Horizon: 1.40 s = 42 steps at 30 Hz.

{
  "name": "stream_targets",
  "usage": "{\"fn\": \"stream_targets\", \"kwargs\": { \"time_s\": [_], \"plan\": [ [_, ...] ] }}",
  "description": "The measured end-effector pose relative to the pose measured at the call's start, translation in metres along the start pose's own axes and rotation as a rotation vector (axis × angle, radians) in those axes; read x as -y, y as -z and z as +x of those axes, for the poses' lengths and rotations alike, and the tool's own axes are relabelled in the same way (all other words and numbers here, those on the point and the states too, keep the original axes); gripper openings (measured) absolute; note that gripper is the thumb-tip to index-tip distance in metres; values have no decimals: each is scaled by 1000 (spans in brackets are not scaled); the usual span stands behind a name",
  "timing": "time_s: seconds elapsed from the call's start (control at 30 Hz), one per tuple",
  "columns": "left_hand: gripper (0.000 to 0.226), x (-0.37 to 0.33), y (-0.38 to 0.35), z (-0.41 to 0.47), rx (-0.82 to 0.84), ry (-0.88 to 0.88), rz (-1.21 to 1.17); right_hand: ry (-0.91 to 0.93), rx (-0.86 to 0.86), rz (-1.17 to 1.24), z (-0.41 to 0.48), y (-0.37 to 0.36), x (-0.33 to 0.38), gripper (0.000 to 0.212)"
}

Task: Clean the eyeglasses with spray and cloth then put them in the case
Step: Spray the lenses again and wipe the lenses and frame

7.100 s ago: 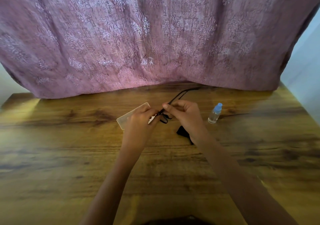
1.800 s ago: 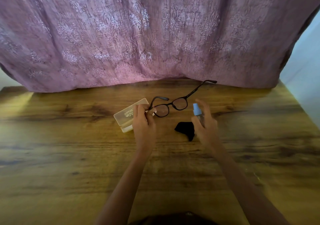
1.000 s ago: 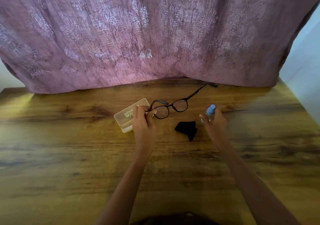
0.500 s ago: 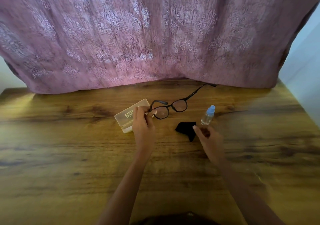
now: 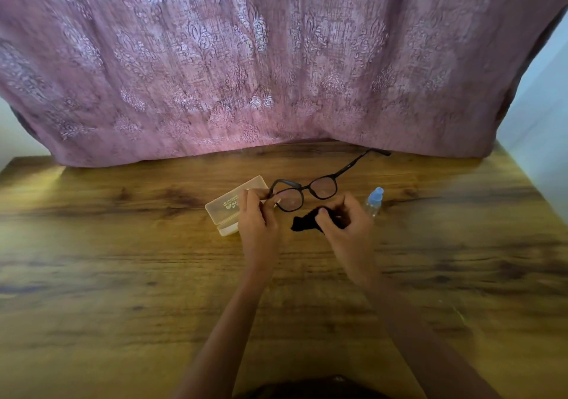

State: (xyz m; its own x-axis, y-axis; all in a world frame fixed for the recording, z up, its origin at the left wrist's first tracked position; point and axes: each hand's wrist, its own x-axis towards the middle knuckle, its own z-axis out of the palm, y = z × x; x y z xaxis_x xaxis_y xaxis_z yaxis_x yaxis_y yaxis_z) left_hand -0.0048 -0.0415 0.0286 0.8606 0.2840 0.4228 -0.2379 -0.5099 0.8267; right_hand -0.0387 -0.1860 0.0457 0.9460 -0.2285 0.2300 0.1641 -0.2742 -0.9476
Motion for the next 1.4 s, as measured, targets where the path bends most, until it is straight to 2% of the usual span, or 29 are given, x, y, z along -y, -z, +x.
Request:
{"fn": "stream_targets", "kwargs": {
  "time_s": [0.1, 0.27, 0.37, 0.47, 0.57, 0.67, 0.8, 0.9, 1.0, 1.07, 1.17, 1.33, 1.4],
  "plan": [
    [14, -5, 1, -1, 2, -6, -1, 67, 17, -21, 3, -9, 14, 3],
    [15, -16, 2, -3, -16, -41, -15, 190, -89, -212, 7, -16, 21, 13],
    [14, -22, 2, -7, -31, -65, -53, 75, -152, -188, 7, -17, 22, 13],
    [19, -25, 1, -10, -39, -91, -93, -62, -155, -54, 7, -17, 23, 13],
    [24, -23, 0, -11, 7, -54, -149, -120, -153, 78, 8, -16, 27, 21],
    [31, -23, 3, -11, 46, -38, -203, -206, -162, 206, 9, -14, 23, 18],
    [35, -15, 15, -6, 188, -18, -308, -324, -182, 354, 12, -10, 19, 14],
    [18, -15, 27, 2, 326, 203, -430, -315, -181, 355, 14, -9, 19, 14],
    [47, -22, 35, 16, 538, 473, -312, -270, -157, 325, 12, -11, 20, 13],
    [51, -27, 40, 25, 685, 569, -256, -231, -144, 281, 11, -12, 21, 13],
    [39, -31, 44, 34, 804, 608, -243, -144, -123, 228, 10, -12, 21, 13],
    [31, -37, 46, 35, 891, 601, -153, -75, -128, 108, 9, -11, 23, 14],
    [30, -40, 46, 34, 918, 576, -102, 41, -118, 1, 8, -9, 22, 14]
  ]
}}
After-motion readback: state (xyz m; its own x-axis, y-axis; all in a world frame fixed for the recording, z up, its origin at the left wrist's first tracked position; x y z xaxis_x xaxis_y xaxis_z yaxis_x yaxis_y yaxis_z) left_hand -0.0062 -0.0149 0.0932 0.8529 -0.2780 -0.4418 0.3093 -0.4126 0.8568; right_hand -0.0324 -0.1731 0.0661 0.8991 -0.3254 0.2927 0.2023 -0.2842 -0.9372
